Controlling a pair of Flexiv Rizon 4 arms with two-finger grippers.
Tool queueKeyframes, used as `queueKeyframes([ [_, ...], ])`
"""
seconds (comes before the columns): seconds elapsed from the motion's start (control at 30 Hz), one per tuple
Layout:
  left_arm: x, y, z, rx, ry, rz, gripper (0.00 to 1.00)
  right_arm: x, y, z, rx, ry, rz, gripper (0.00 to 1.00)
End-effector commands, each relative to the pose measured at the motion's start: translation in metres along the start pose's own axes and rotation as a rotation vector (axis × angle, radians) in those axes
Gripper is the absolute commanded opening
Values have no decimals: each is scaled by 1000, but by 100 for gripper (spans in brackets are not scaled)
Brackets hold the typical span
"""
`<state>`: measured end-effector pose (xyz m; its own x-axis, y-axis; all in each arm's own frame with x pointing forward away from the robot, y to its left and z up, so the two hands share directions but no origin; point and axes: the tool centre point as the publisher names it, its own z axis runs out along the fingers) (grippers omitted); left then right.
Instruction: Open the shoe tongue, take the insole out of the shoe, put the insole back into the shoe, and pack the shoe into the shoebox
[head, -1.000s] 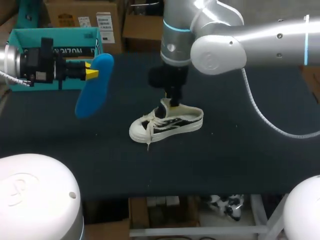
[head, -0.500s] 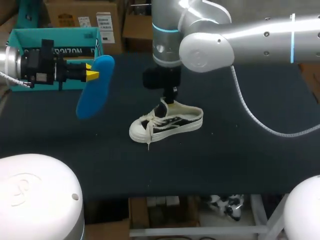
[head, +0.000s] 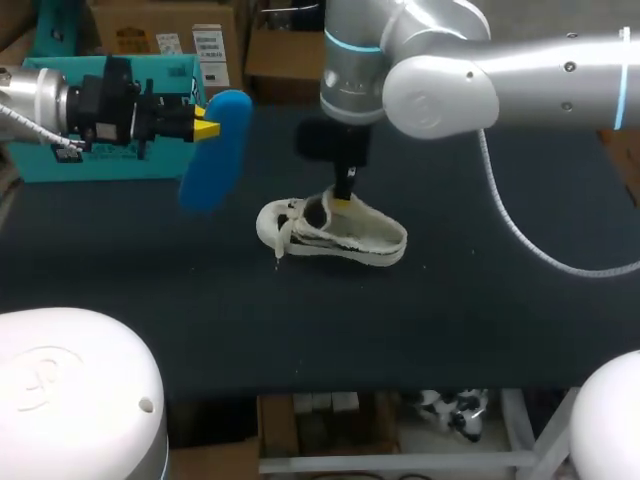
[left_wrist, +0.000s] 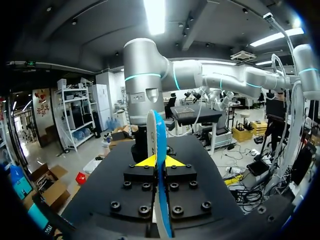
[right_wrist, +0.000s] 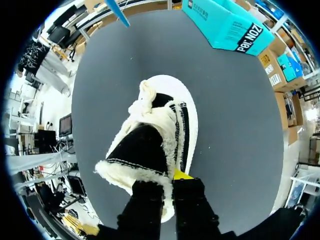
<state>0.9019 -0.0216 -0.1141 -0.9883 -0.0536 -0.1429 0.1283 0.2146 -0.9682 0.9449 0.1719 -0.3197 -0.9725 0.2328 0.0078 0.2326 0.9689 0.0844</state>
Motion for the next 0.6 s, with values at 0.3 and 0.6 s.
queueKeyframes([
  [0.3,-70,-8,42,77,308,58,0,3,-2,-8,-196,7,395,0],
  [0.6,-95,0,56,100,400,56,0,3,5,1,-236,57,637,0],
])
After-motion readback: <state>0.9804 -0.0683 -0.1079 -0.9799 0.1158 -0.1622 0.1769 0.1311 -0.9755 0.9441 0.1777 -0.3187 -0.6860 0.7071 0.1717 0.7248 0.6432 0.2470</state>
